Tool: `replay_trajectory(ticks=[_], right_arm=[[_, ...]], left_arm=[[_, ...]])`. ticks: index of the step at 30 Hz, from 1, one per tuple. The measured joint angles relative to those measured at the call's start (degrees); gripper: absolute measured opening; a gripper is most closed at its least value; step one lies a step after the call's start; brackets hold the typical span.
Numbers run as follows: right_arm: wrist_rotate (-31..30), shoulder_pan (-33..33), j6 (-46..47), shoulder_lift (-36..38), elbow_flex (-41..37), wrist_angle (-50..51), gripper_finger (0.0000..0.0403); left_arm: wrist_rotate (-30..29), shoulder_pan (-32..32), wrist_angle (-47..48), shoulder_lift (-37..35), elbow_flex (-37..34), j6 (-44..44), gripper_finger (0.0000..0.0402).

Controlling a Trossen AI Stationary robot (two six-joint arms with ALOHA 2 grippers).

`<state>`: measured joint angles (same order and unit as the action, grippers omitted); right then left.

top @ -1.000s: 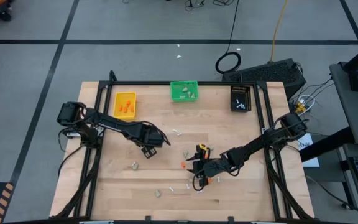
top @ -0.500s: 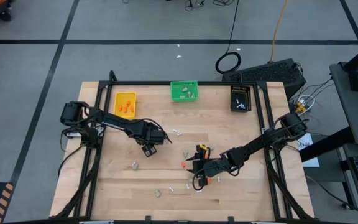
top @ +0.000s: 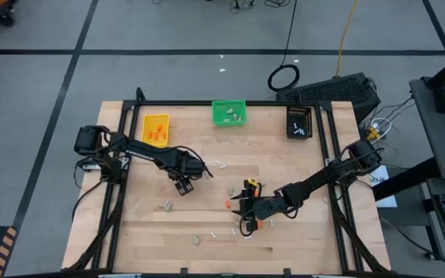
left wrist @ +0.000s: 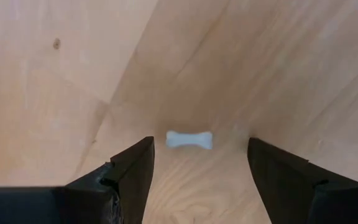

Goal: Sort Halloween decoration
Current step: Put the white bone toy into the black bin

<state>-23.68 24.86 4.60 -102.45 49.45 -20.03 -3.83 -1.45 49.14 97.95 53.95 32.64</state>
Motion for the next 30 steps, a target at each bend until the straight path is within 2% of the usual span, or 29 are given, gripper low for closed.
replay_trajectory(ticks=[13, 30], right_arm=[[0.0, 0.0, -0.1, 0.0, 0.0, 0.0, 0.0196], [0.0, 0.0, 0.3, 0.0, 0.0, 0.0, 0.0196]], left_arm=[[2.2, 0.9, -2.4, 0.0, -0.9, -1.9, 0.0251], [3.3, 2.0, -2.8, 0.1, -0.9, -3.4, 0.0141]])
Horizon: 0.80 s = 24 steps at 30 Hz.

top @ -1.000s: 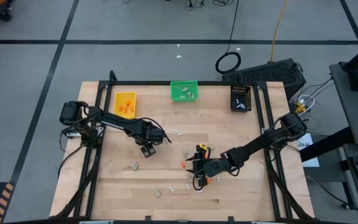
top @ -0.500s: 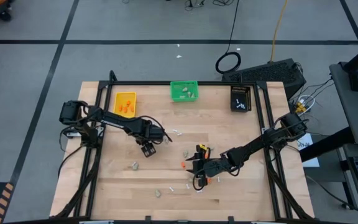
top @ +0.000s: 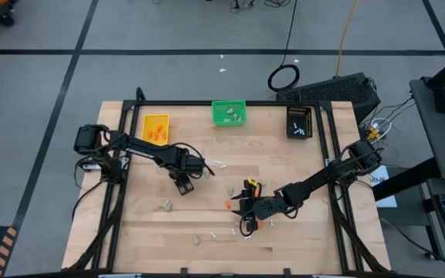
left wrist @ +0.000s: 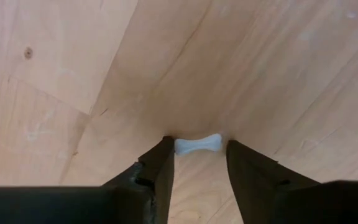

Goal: Sort Halloween decoration
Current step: Put the white bone toy into the black bin

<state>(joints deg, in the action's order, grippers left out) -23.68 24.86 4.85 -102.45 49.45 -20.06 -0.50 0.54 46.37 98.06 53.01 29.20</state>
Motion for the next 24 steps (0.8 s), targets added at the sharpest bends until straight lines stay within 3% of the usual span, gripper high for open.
replay_trajectory(ticks=[15, 24], right_arm=[[0.0, 0.0, 0.0, 0.0, 0.0, 0.0, 0.0196], [0.0, 0.2, 3.4, 0.0, 0.0, 0.0, 0.0196]], left_arm=[[-0.4, 0.0, -0.8, 0.0, 0.0, -1.4, 0.0109], [-0.4, 0.0, -1.0, 0.1, 0.0, -10.4, 0.0109]])
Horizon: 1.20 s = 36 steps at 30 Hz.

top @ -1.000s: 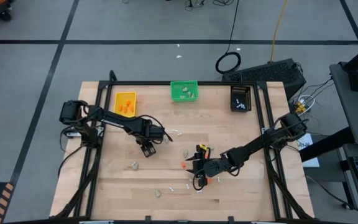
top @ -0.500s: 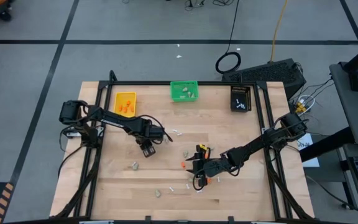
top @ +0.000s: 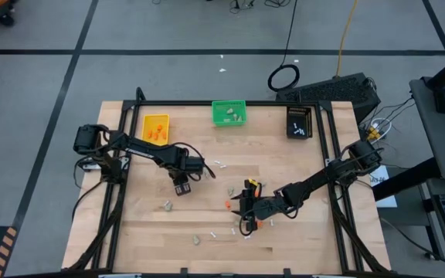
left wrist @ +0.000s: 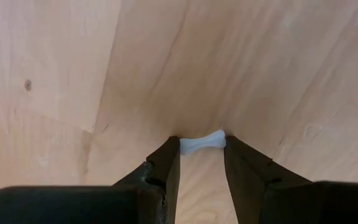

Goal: Sort Halloween decoration
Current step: Put the white bone toy into the black bin

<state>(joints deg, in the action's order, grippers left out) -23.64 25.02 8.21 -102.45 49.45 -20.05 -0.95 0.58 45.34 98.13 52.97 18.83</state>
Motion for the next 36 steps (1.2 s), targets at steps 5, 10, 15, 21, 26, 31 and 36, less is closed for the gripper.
replay_trajectory(ticks=[5, 10, 15, 21, 26, 31, 36], right_arm=[[0.0, 0.9, 0.1, 0.0, 0.0, 0.0, 0.0196], [0.0, 1.7, 0.3, 0.0, 0.0, 0.0, 0.0196], [0.0, 2.6, 0.4, 0.0, 0.0, 0.0, 0.0196], [0.0, 2.8, 1.6, 0.0, 0.0, 0.0, 0.0196], [0.0, 2.9, 2.8, 0.0, 0.0, 0.0, 0.0196], [0.1, 3.1, 3.1, 0.0, 0.0, 0.0, 0.0196], [1.0, 3.3, 3.1, 0.0, 0.0, 0.2, 0.0196]], left_arm=[[0.1, 0.0, 0.0, 0.0, 0.0, -2.2, 0.0109], [0.1, 0.0, 0.0, 0.0, 0.0, -3.2, 0.0109], [0.4, 0.0, 0.0, 0.0, 0.0, -2.7, 0.0109], [0.4, -0.3, 0.1, 0.0, 0.0, -0.5, 0.0112], [2.2, -0.3, 0.0, 0.0, 0.0, 4.4, 0.0144], [2.5, -0.3, 0.0, 0.0, 0.0, 12.6, 0.0181], [2.9, -0.3, 0.1, 0.0, 0.0, 19.5, 0.0194]])
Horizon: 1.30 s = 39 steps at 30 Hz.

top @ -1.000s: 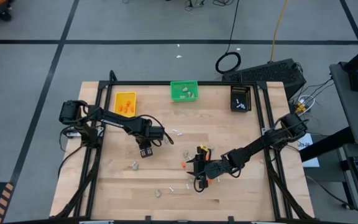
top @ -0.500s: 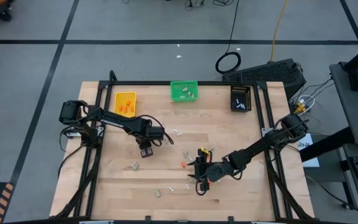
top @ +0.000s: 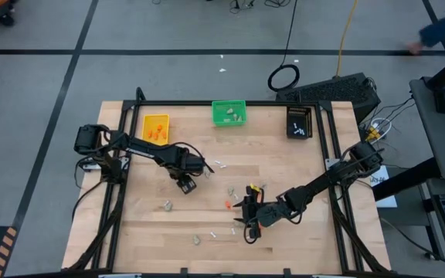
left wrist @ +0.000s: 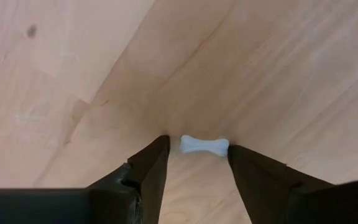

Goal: Sort Halloween decoration
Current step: Put the white bone toy into the black bin

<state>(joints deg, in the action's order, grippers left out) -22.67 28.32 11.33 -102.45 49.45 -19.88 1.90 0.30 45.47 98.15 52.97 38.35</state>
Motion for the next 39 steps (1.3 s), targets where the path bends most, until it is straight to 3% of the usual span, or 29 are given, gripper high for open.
replay_trajectory(ticks=[15, 21, 25, 39], right_arm=[[0.5, 0.3, -0.2, 0.0, 0.0, 0.1, 0.0196], [0.5, 0.3, -0.2, 0.0, 0.0, 0.1, 0.0196], [0.4, 0.3, -0.1, 0.0, 0.0, 0.1, 0.0196], [0.4, 0.3, -0.1, 0.0, 0.0, 0.1, 0.0196]], left_arm=[[0.0, 0.0, 0.5, -3.5, 0.8, 11.3, 0.0195], [-1.7, -0.1, -0.5, -3.3, 0.8, 10.8, 0.0195], [-3.5, 0.0, -0.5, -3.3, 0.8, 6.0, 0.0196], [-4.2, -0.4, -0.2, -3.3, 0.8, 3.3, 0.0273]])
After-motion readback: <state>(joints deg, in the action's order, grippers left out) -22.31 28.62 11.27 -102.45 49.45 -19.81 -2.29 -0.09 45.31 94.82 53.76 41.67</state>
